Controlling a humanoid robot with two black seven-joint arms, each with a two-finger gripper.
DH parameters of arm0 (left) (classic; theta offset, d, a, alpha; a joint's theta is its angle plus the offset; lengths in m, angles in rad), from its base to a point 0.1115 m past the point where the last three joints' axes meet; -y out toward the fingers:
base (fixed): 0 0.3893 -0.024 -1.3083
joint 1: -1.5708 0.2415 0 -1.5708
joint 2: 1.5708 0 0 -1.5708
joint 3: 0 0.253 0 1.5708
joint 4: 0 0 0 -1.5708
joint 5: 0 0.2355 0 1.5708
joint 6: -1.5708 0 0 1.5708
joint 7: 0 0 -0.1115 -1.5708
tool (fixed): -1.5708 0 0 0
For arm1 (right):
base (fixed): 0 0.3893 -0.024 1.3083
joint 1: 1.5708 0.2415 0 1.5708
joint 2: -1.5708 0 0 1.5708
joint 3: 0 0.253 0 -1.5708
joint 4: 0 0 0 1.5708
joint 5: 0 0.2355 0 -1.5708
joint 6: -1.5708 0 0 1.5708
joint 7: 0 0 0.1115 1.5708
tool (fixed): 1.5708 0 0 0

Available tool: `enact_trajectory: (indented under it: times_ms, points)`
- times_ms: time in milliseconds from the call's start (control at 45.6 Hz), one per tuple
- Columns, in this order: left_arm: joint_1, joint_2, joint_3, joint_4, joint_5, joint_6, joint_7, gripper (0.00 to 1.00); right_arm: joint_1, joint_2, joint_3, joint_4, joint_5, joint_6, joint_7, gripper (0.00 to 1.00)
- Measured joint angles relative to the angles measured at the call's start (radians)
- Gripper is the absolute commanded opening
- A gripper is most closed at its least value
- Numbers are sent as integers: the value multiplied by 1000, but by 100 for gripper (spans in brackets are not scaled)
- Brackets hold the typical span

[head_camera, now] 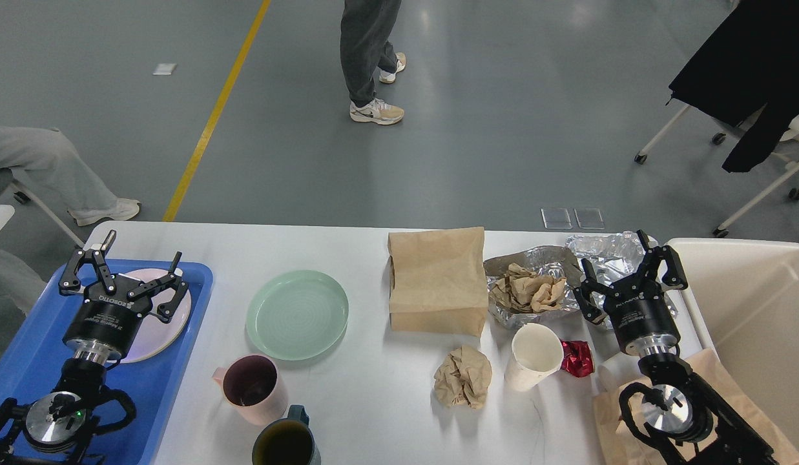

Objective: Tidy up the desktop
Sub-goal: 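Raise the left gripper up and away from the blue tray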

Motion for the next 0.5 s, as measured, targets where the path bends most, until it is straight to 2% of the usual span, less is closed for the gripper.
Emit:
enact_trajectory:
  times_ms: [307,504]
  points:
    - [-13,2,1,0,4,13,-10,97,0,0,0,0,0,0,0,100]
    - [-12,45,9,3,-1,13,-14,97,0,0,0,0,0,0,0,100]
